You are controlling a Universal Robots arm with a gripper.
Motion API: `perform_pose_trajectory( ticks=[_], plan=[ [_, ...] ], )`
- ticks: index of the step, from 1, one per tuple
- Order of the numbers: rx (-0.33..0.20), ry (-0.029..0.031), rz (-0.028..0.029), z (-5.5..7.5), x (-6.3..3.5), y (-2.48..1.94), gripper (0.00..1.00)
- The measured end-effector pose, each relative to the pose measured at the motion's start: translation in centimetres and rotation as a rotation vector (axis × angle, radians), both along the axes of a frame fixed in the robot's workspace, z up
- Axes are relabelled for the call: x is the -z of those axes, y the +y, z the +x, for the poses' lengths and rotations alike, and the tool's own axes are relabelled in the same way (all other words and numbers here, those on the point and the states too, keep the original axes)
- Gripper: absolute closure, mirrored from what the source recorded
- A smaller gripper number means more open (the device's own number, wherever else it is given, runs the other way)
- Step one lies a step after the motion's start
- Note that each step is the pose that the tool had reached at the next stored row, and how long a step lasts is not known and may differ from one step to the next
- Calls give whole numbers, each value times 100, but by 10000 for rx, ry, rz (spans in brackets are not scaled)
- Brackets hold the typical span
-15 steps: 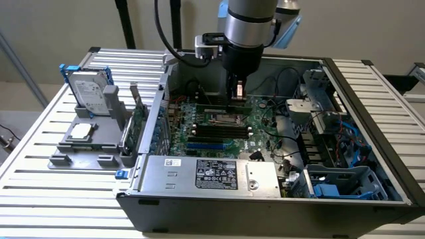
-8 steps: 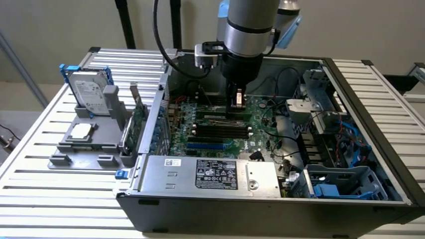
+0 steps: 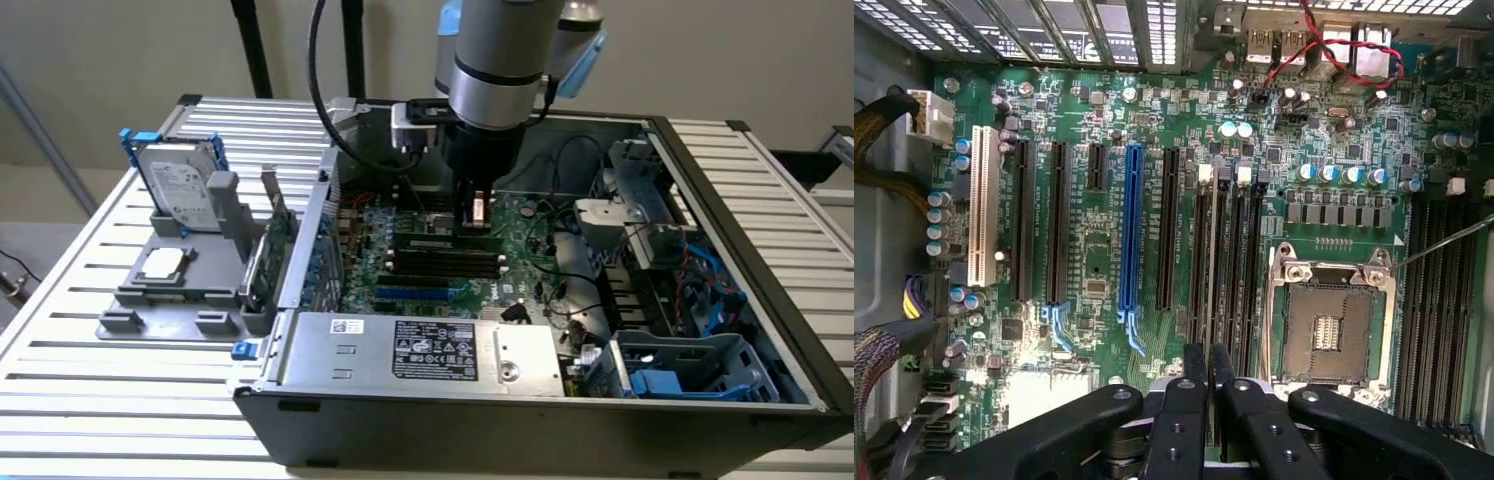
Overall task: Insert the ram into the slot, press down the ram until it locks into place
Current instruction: 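Insert the ram into the slot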
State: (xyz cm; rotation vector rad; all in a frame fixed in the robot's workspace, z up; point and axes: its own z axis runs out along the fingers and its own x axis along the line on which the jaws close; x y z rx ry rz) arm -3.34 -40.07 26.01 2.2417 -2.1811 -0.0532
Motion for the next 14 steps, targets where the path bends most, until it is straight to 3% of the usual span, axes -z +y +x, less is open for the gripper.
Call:
perform_pose_trajectory(
  ticks=[3, 5, 10, 14],
  plan=[
    [1, -1, -38, 0, 52, 0, 87],
    [3, -1, -94, -1, 80, 0, 87],
    [20, -1, -305, -1, 134, 5, 87],
    [24, -2, -313, 1, 162, 13, 87]
  ],
)
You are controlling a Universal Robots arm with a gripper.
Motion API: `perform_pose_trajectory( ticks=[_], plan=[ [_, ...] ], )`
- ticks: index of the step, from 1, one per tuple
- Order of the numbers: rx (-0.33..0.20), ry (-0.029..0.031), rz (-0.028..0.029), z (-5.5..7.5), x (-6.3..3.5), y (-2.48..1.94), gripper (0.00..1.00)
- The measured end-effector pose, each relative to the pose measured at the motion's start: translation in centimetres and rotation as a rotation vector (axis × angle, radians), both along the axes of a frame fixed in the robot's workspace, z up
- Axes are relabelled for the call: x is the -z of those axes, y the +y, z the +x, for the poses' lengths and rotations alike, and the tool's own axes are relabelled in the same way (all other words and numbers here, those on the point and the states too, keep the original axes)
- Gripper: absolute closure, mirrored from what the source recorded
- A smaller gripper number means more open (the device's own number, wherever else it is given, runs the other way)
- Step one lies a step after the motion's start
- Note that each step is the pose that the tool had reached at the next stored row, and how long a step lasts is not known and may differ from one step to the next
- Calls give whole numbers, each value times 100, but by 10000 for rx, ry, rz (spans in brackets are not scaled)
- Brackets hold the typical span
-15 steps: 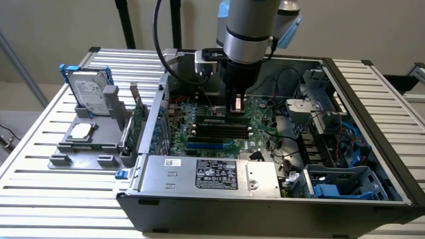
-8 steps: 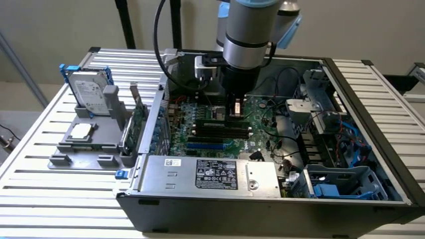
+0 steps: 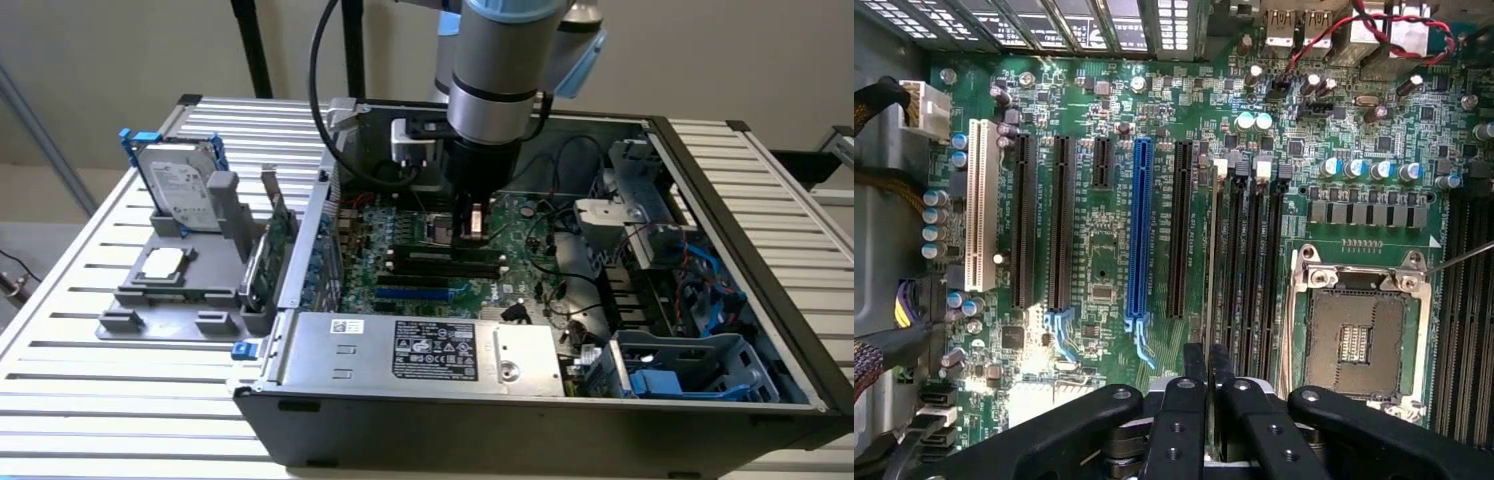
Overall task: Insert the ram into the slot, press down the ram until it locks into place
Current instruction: 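Insert the ram into the slot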
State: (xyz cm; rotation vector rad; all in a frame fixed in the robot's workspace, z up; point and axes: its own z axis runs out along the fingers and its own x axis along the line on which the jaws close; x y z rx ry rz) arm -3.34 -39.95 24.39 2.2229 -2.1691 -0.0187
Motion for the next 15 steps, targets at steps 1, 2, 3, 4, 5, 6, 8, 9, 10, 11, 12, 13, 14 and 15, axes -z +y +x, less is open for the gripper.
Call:
perform_pose_trajectory(
  ticks=[1, 2, 3, 4, 5, 6, 8, 9, 10, 11, 12, 13, 14, 15],
  plan=[
    [1, 0, -1, 1, 5, 3, 87],
    [3, 1, -3, 2, 10, 5, 87],
    [6, 0, -1, 4, 14, 10, 87],
    [8, 0, 1, 8, 19, 13, 87],
    [9, 0, 0, 12, 23, 16, 87],
    [13, 0, -1, 15, 27, 17, 87],
    [23, 1, -1, 17, 35, 19, 87],
    [26, 1, -2, 19, 38, 19, 87],
    [29, 2, -4, 19, 39, 18, 87],
    [31, 2, -4, 19, 41, 18, 87],
    [32, 1, -2, 19, 44, 19, 87],
    [33, 0, -2, 19, 46, 19, 87],
    [33, -9, -2, 20, 48, 19, 87],
    [35, -20, -1, 20, 51, 19, 87]
  ],
)
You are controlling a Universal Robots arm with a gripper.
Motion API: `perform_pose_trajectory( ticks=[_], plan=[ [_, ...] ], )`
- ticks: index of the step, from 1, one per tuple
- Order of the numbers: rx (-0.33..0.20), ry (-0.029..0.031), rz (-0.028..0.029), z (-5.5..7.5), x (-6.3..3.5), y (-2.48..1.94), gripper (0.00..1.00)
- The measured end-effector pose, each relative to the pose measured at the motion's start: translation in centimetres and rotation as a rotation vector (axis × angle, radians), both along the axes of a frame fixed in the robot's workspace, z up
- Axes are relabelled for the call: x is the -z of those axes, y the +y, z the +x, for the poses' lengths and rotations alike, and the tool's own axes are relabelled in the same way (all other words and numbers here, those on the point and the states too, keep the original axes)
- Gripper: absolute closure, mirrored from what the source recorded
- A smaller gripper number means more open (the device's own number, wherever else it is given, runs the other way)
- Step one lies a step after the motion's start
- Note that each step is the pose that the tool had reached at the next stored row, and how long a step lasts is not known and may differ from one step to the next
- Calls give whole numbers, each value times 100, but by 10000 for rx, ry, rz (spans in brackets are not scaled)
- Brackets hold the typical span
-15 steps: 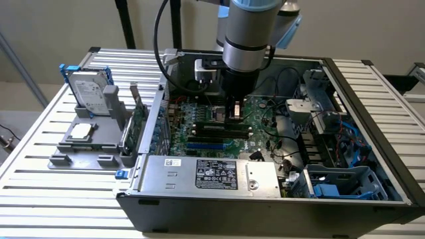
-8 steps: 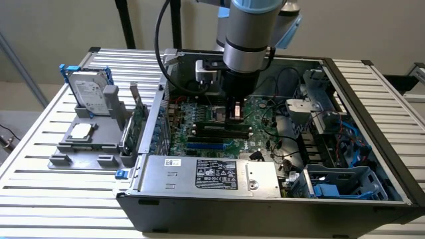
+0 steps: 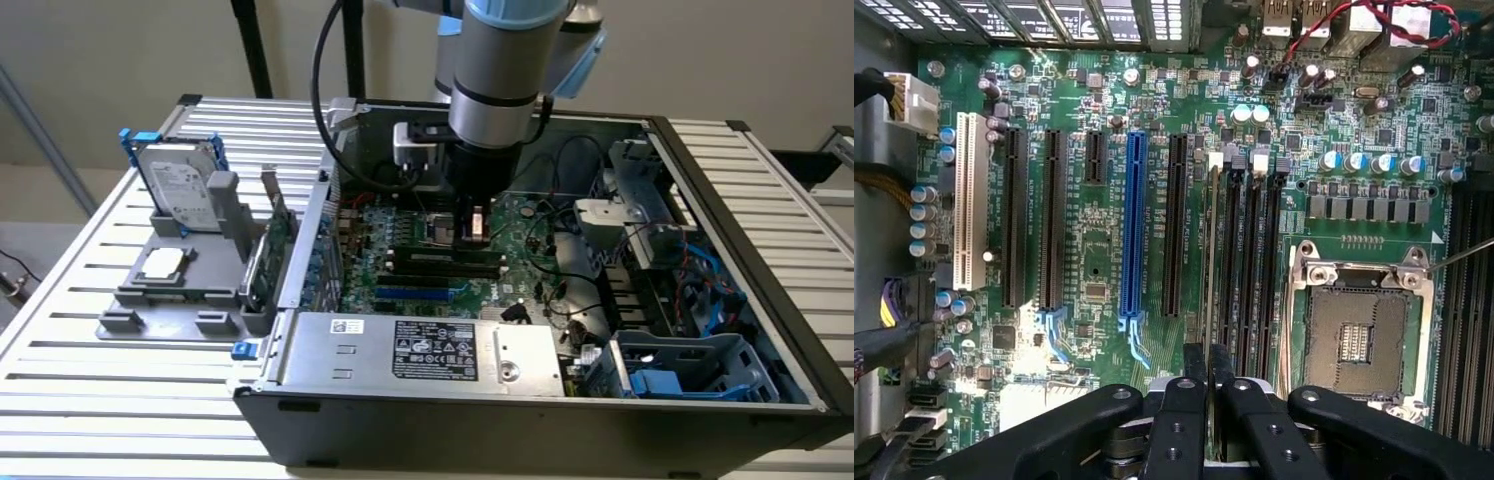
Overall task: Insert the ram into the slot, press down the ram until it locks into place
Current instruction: 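Insert the ram into the slot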
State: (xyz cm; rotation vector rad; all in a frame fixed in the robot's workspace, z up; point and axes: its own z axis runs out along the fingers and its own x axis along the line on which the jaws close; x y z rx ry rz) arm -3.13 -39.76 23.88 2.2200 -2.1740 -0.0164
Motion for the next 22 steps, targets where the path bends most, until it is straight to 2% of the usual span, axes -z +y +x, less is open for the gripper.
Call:
perform_pose_trajectory(
  ticks=[4, 7, 11, 16, 22],
  plan=[
    [2, -77, 0, 0, 13, 2, 87],
    [3, -105, -7, -1, 23, 8, 87],
    [3, -111, -46, -3, 37, 19, 87],
    [3, -113, -143, -5, 58, 30, 87],
    [3, -116, -167, -8, 69, 45, 87]
  ],
)
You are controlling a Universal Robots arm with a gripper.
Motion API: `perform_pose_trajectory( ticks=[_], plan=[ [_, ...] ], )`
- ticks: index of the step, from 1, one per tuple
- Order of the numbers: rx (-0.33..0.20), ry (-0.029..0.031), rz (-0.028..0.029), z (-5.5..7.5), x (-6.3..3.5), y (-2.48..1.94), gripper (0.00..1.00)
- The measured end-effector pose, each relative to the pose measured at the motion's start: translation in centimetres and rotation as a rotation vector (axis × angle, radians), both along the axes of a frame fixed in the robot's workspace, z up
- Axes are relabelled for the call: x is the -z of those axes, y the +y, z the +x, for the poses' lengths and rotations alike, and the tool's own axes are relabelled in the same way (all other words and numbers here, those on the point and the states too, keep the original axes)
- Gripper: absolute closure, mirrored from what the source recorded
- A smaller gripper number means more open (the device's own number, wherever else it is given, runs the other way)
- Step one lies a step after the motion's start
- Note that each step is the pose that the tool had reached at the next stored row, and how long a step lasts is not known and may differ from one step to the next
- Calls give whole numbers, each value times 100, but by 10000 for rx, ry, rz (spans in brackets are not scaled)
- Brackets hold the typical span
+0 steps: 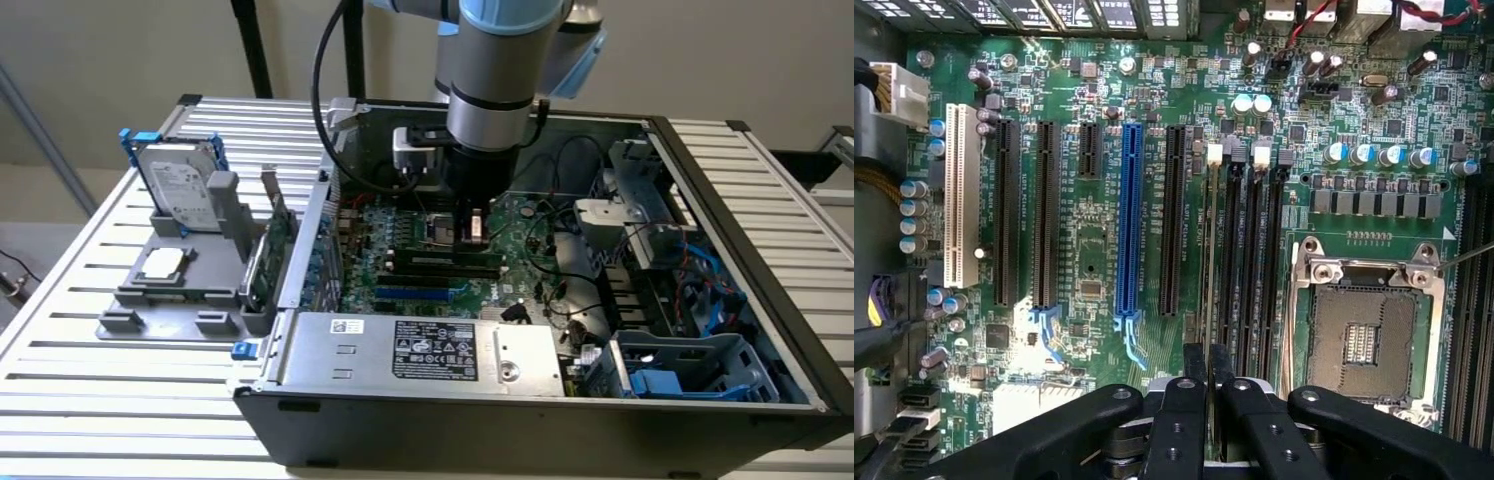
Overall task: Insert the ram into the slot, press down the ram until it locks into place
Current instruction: 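Insert the ram into the slot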
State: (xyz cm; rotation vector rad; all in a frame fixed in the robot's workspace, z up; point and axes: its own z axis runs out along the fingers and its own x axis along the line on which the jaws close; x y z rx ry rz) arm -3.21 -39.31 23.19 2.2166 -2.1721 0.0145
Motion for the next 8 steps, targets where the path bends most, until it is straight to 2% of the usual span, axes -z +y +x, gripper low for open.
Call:
perform_pose_trajectory(
  ticks=[8],
  plan=[
    [57, -4, -6, -2, 8, 1, 87]
  ],
)
